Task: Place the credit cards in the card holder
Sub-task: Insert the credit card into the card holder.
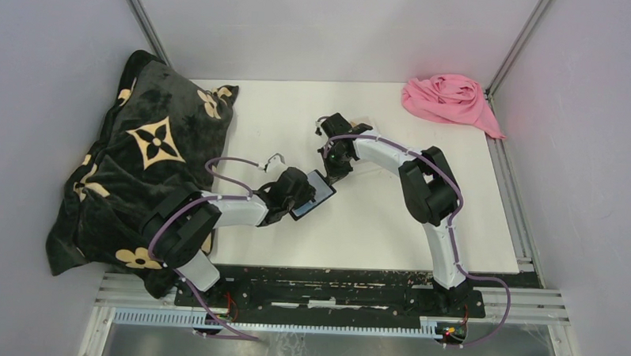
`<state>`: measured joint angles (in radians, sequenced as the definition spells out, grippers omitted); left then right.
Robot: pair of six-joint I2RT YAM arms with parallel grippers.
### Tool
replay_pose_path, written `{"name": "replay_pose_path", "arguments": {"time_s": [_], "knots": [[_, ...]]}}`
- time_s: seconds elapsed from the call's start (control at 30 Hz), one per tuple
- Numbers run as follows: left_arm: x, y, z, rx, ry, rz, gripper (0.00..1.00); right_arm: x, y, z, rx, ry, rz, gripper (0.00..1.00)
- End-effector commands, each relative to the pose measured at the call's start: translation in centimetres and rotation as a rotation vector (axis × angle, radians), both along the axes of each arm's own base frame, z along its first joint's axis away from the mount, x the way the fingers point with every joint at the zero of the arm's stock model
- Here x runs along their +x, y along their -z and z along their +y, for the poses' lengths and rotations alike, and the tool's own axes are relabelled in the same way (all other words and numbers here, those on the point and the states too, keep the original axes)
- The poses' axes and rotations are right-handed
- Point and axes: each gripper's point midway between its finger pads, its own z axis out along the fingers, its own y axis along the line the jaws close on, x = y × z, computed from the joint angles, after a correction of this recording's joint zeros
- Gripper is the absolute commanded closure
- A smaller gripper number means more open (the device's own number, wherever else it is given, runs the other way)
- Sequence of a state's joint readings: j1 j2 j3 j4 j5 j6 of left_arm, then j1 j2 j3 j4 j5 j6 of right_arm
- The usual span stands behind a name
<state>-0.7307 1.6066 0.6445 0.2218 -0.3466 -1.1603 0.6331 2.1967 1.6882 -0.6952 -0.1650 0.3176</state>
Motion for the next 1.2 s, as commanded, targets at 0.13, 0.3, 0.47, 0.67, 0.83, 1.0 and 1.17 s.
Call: {"name": "replay_pose_path", "arguments": {"time_s": [0.13, 0.3, 0.47, 0.67, 0.83, 1.0, 1.17], "knots": [[-1.3, 3.1, 0.3, 0.145, 0.086, 0.129, 0.58, -1.5, 1.6, 1.0, -0.004, -0.029, 0.038, 0.95], [-1.4, 4.4, -0.6, 0.137, 0.105, 0.176, 0.59, -1.9, 1.8, 1.2, -0.004, -0.038, 0.044, 0.95], [-1.1, 4.8, -1.2, 0.129, 0.117, 0.187, 0.59, -2.1, 2.0, 1.3, -0.005, -0.040, 0.048, 0.95], [-0.7, 4.6, -1.9, 0.121, 0.125, 0.191, 0.62, -2.3, 1.8, 1.5, -0.004, -0.045, 0.046, 0.95], [-0.2, 3.2, -1.5, 0.113, 0.093, 0.152, 0.67, -2.3, 1.8, 1.4, -0.005, -0.045, 0.042, 0.95], [0.2, 3.0, -2.1, 0.099, 0.096, 0.148, 0.73, -2.4, 1.6, 1.5, -0.003, -0.047, 0.040, 0.95], [0.5, 2.9, -2.8, 0.082, 0.103, 0.150, 0.79, -2.7, 1.5, 1.6, -0.004, -0.053, 0.039, 0.95]]}}
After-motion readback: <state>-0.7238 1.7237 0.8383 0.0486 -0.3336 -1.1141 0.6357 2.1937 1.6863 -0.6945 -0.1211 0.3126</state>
